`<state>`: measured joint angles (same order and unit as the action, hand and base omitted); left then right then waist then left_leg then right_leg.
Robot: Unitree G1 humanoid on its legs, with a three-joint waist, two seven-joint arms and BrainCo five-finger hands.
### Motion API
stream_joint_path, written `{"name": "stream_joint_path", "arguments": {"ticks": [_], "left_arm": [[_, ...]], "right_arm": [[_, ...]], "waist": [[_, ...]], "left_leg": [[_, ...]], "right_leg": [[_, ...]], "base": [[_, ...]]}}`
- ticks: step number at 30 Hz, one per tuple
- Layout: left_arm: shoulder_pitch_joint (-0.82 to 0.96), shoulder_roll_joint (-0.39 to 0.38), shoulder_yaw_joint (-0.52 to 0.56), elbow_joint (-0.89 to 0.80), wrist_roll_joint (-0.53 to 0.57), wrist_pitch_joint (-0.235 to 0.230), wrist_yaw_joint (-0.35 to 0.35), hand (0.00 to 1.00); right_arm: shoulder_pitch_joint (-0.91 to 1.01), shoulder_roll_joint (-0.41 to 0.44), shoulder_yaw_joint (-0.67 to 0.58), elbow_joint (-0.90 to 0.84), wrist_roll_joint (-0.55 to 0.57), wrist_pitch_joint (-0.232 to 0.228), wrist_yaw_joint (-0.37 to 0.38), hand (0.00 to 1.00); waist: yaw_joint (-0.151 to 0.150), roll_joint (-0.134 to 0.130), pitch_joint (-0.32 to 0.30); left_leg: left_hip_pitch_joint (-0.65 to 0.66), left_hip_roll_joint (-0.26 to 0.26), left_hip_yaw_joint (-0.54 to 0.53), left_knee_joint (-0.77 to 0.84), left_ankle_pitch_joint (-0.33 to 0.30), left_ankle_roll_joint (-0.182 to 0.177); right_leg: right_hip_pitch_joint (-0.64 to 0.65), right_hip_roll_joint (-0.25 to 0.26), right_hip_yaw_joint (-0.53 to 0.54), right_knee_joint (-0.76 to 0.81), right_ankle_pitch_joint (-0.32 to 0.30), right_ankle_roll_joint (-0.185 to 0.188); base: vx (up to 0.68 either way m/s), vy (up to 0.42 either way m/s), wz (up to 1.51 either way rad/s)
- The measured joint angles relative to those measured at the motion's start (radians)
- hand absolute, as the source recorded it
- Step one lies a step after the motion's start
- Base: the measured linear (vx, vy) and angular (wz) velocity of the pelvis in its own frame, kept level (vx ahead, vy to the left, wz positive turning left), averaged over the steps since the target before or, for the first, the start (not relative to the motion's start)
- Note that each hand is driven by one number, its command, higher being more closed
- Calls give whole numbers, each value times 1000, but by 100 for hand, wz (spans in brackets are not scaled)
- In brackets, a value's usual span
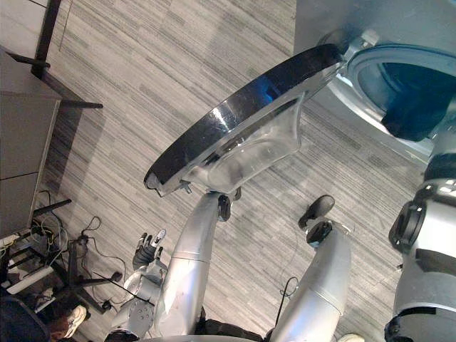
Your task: Pick up the laundry basket with both hands and put the clothes into the washing machine.
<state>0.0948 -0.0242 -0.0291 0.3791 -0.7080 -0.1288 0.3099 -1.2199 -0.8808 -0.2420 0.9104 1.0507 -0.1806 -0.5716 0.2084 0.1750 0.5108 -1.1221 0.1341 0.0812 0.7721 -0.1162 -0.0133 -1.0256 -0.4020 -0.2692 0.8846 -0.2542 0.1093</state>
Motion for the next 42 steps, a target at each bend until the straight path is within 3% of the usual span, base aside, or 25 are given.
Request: {"name": "stream_joint_path", "arguments": {"ticks": [1, 2, 3, 8, 9, 11, 18, 21, 26, 31, 35, 42], "left_arm": [[0, -2, 1, -15, 0, -1, 3, 0], [0, -5, 2, -33, 0, -4, 6, 0], [2, -6, 3, -39, 0, -9, 10, 0], [31, -33, 33, -121, 4, -33, 42, 0], [47, -32, 35, -141, 4, -38, 44, 0], [60, -32, 34, -156, 6, -45, 44, 0], [102, -24, 24, -162, 9, -53, 41, 0], [103, -6, 1, -155, 8, -53, 39, 0], [101, 7, -12, -120, 3, -51, 19, 0], [90, 8, -10, -83, -6, -54, 18, 0], [58, 18, -8, -16, -8, -55, 15, 0], [34, 29, 14, 124, -29, -42, -5, 0]], "right_arm": [[-40, -26, 30, -31, 8, -7, -7, 100], [-61, -58, 62, -75, 20, -55, 3, 100], [-65, -74, 84, -98, 21, -64, -4, 100], [-197, -104, 255, -141, 18, -131, -112, 100], [-226, -105, 274, -146, -6, -152, -134, 0], [-247, -111, 275, -150, -37, -182, -171, 0], [-234, -108, 269, -147, -75, -156, -209, 0], [-179, -84, 219, -123, -90, -133, -173, 0], [-79, -66, 180, -91, -90, -42, -54, 0], [54, -50, 157, -114, -174, -10, 11, 0], [263, 62, 72, -176, -255, -12, 31, 0], [631, 403, -27, -187, -328, -10, 56, 0]], "waist": [[1, 0, 0], [4, 0, 0], [3, -1, 0], [0, -4, 3], [-3, -5, 3], [-6, -8, 5], [-9, -10, 6], [-9, -9, 6], [-4, -8, 5], [-5, -7, 5], [-12, -6, 4], [-55, -9, 4]], "left_leg": [[-20, 1, -1, 6, 0, 0], [-46, 6, 1, 15, 0, 0], [-58, 7, 3, 17, 0, 0], [-129, 55, 15, 55, -5, 5], [-150, 64, 10, 67, -5, 5], [-168, 66, 6, 76, -4, 5], [-170, 66, 2, 88, -4, 5], [-145, 65, -1, 89, -4, 5], [-98, 57, 0, 71, -4, 5], [-69, 55, 2, 64, -2, 7], [-3, 48, 2, 32, 0, 5], [129, 39, 13, -28, 0, 5]], "right_leg": [[-18, 0, 0, 4, 1, -1], [-45, 2, 2, 6, 5, -6], [-59, 4, 6, 7, 9, -7], [-129, 48, 24, 0, 43, -16], [-146, 56, 24, 1, 48, -22], [-164, 56, 24, 15, 49, -24], [-166, 48, 22, 32, 49, -24], [-136, 41, 9, 35, 49, -25], [-81, 29, -8, 13, 49, -25], [-48, 25, -17, 3, 52, -28], [17, 28, -28, -23, 52, -27], [155, 44, -33, -99, 67, -18]], "base": [[-7, 35, -6], [-13, 30, -8], [-15, 28, -21], [-38, 14, -32], [-67, 5, -22], [-64, -1, -6], [-37, -8, 1], [-33, -19, 7], [-63, -23, 4], [-33, -13, 2], [-12, -32, 4], [26, -23, 1]]}}
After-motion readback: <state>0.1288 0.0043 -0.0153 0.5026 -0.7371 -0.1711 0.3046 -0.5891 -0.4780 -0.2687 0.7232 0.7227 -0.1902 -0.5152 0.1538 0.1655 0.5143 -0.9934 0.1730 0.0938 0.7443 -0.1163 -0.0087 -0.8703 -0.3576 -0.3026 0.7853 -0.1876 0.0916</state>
